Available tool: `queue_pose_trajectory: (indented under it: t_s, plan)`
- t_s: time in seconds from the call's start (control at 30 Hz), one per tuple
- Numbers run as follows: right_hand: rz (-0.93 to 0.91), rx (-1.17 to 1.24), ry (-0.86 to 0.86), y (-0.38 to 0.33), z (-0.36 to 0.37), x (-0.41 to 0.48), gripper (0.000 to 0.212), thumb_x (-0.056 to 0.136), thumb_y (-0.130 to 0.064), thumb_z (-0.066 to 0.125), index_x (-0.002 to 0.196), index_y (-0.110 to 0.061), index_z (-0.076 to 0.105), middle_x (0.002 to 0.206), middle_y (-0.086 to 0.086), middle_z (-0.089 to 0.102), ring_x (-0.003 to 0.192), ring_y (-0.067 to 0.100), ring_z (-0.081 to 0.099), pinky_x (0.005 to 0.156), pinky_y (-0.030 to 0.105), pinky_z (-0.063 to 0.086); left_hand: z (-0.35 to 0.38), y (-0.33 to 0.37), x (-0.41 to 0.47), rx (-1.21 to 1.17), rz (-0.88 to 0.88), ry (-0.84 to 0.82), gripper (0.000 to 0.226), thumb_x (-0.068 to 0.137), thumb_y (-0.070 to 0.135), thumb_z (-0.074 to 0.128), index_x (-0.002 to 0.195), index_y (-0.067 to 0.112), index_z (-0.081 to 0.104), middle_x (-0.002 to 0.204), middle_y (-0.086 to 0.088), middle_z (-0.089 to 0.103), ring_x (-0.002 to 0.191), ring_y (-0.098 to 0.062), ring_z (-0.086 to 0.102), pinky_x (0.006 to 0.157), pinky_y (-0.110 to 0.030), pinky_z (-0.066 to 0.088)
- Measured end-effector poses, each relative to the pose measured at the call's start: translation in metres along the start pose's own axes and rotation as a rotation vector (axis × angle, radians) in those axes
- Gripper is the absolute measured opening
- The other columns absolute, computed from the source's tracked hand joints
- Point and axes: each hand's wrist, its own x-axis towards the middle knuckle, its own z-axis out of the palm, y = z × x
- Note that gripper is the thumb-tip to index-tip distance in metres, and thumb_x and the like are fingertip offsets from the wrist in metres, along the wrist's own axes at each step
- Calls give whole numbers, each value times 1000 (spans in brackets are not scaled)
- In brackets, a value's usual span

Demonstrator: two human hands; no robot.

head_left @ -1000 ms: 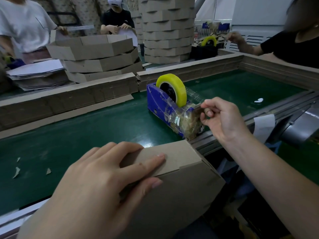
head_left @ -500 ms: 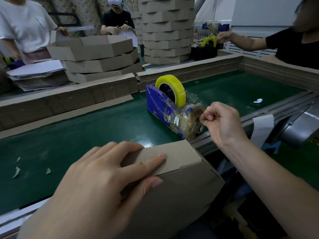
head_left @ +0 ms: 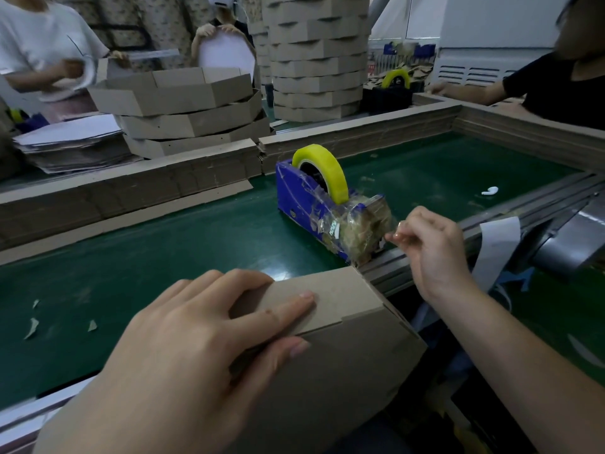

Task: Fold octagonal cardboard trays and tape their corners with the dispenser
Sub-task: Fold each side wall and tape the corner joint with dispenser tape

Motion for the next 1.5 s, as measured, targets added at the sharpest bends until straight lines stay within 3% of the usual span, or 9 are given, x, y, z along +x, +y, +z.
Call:
queue_pose_trajectory:
  t_s: [0.1,0.23,0.33,0.47,0.63,0.73,1.03,1.27,1.5]
  plan:
    - [-54,-166,-3,1,-11,-4,30,72,-15,58,43,-19,54,62,-5,49,62,11,52,66,28,46,0,0,1,1,7,10,37,88,56,44,111,42,70,109,13,67,93,-16,66,72,-37,54]
    - [-145,-487,27,3,-18,-7,31,82,-19,73,54,-24,62,75,13,52,69,26,52,69,34,43,1,-1,1,-17,-4,-13,38,89,59,43,115,45,67,113,14,66,97,-17,65,75,-39,55]
    - [-228,-689,33,3,-18,-8,26,84,-17,74,61,-18,61,72,4,47,61,10,45,63,19,36,1,-1,1,-15,3,-11,38,89,59,44,115,45,67,113,14,66,97,-17,65,76,-38,54]
    - [-364,-912,64,-3,-19,-7,19,84,-17,74,69,-9,65,71,0,42,61,9,43,57,10,32,0,0,1,22,32,21,36,87,53,46,109,40,71,106,12,68,89,-17,67,71,-35,54]
    - [-386,-969,77,-7,-16,-6,19,82,-13,74,66,-9,64,68,-4,39,58,9,42,54,12,31,-5,-2,2,26,64,25,36,87,54,46,113,44,69,102,11,68,80,-17,66,60,-34,54]
    - [-308,-1016,81,-3,-23,-6,20,82,-11,75,66,-4,65,70,3,43,60,19,45,57,29,35,-5,-2,2,25,67,34,37,87,54,45,113,43,70,101,11,67,78,-18,66,59,-34,54]
    - [-589,-865,-61,-42,-3,-37,8,82,-11,75,77,-6,72,71,5,47,62,20,46,56,29,39,-4,0,6,13,70,24,34,86,55,46,100,37,72,102,15,67,82,-14,66,65,-25,48]
    - [-533,-520,-258,-90,36,-89,15,84,-19,71,73,-8,72,65,2,54,59,14,50,53,23,38,-10,1,7,10,87,-20,28,83,50,46,95,36,67,106,19,65,86,-10,64,68,-21,46]
    - [16,-23,-210,-60,61,-156,21,68,-47,69,68,-28,78,40,-8,43,37,0,35,43,8,26,-8,1,7,8,91,2,29,86,45,47,96,30,69,105,13,66,87,-17,67,71,-32,51]
